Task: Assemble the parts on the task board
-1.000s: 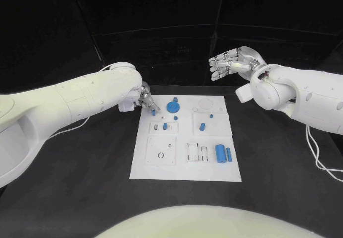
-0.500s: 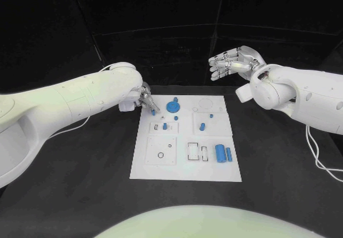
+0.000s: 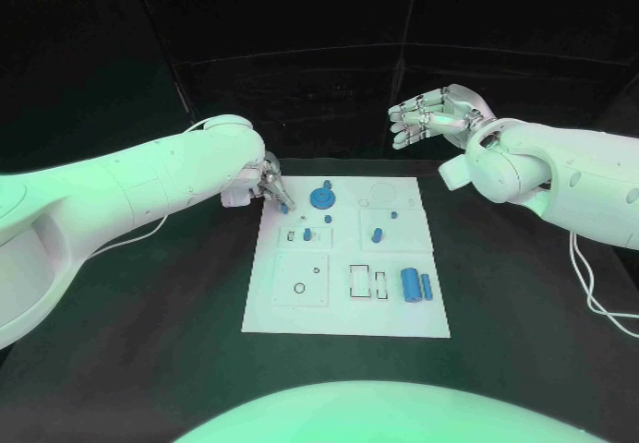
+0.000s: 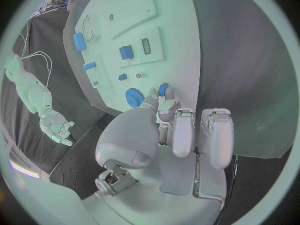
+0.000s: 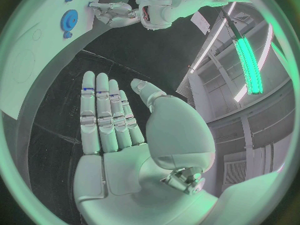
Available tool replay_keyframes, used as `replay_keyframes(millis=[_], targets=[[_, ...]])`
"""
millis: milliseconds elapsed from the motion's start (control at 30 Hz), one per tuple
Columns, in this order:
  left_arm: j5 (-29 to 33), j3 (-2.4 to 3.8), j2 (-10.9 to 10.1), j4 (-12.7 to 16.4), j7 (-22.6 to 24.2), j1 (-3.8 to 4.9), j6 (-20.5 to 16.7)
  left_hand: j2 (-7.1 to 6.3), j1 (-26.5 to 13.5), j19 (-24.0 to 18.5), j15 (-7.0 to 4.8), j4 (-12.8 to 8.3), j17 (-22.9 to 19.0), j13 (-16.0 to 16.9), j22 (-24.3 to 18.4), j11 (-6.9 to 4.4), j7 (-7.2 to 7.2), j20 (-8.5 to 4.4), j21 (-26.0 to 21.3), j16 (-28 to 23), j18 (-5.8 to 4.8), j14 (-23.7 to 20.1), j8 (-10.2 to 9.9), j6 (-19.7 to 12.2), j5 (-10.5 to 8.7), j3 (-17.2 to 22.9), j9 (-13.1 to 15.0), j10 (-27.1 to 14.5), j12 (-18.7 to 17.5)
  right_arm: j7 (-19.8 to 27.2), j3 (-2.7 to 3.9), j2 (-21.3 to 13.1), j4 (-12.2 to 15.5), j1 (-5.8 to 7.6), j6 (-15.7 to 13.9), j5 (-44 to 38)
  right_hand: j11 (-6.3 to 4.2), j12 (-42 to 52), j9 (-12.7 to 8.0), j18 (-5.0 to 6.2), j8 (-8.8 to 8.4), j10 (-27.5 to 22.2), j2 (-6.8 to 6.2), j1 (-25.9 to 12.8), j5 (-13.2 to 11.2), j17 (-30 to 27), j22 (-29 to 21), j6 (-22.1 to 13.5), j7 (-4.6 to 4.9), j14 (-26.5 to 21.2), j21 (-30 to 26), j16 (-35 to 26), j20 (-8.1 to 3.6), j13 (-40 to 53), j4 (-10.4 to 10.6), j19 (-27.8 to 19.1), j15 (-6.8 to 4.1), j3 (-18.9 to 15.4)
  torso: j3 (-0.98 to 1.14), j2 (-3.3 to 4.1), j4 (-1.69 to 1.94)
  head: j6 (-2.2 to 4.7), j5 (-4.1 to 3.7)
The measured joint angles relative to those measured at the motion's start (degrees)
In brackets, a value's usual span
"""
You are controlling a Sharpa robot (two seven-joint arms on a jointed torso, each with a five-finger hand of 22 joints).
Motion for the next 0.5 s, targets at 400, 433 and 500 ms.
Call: replay_keyframes(millis=[400, 433, 500], targets=[[0.1, 0.0, -0.35, 0.34, 0.9, 0.0, -1.0, 1.93, 3.43, -0.03, -0.68, -4.08, 0.0, 0.07, 0.0, -0.49, 0.0, -0.37, 0.0, 0.0, -0.01, 0.13, 0.96, -0.48, -0.22, 4.07, 0.28, 0.09, -0.39, 0.0, 0.0, 0.02, -0.02, 0.0, 0.0, 0.0, 0.0, 0.0, 0.0, 0.0, 0.0, 0.0, 0.0, 0.0, 0.0, 0.0, 0.0, 0.0, 0.0, 0.0, 0.0, 0.0, 0.0, 0.0, 0.0, 0.0, 0.0, 0.0, 0.02, -0.03, 0.0, -0.17, 0.11], [0.17, 0.0, -0.52, 0.49, 0.98, 0.0, -1.12, 1.94, 3.43, -0.03, -0.68, -4.08, 0.0, 0.07, 0.0, -0.49, -0.19, -0.38, 0.0, 0.0, 0.0, 0.13, 1.16, -0.67, -0.2, 4.07, 0.28, 0.09, -0.39, 0.0, 0.0, 0.02, -0.02, 0.0, 0.01, 0.0, 0.0, 0.0, 0.0, 0.0, 0.0, 0.0, 0.0, 0.0, 0.0, -0.01, 0.0, 0.0, 0.0, 0.0, 0.0, 0.0, 0.0, 0.0, 0.0, 0.0, 0.0, 0.0, 0.02, -0.03, 0.0, -0.17, 0.11], [0.42, 0.0, -1.11, 1.07, 1.11, 0.0, -1.51, 1.94, 3.44, -0.02, -0.68, -4.05, 0.0, 0.07, 0.0, -0.48, -0.15, -0.39, 0.0, -0.01, -0.01, 0.13, 1.58, -0.71, -0.18, 4.11, 0.28, 0.09, -0.39, 0.0, 0.0, 0.0, -0.02, 0.0, 0.01, 0.0, 0.0, 0.0, 0.0, 0.0, 0.0, 0.0, 0.0, 0.0, 0.0, -0.01, 0.0, 0.0, 0.0, 0.0, 0.01, 0.0, 0.0, 0.0, 0.0, 0.0, 0.0, 0.0, 0.02, -0.03, 0.0, -0.17, 0.11]])
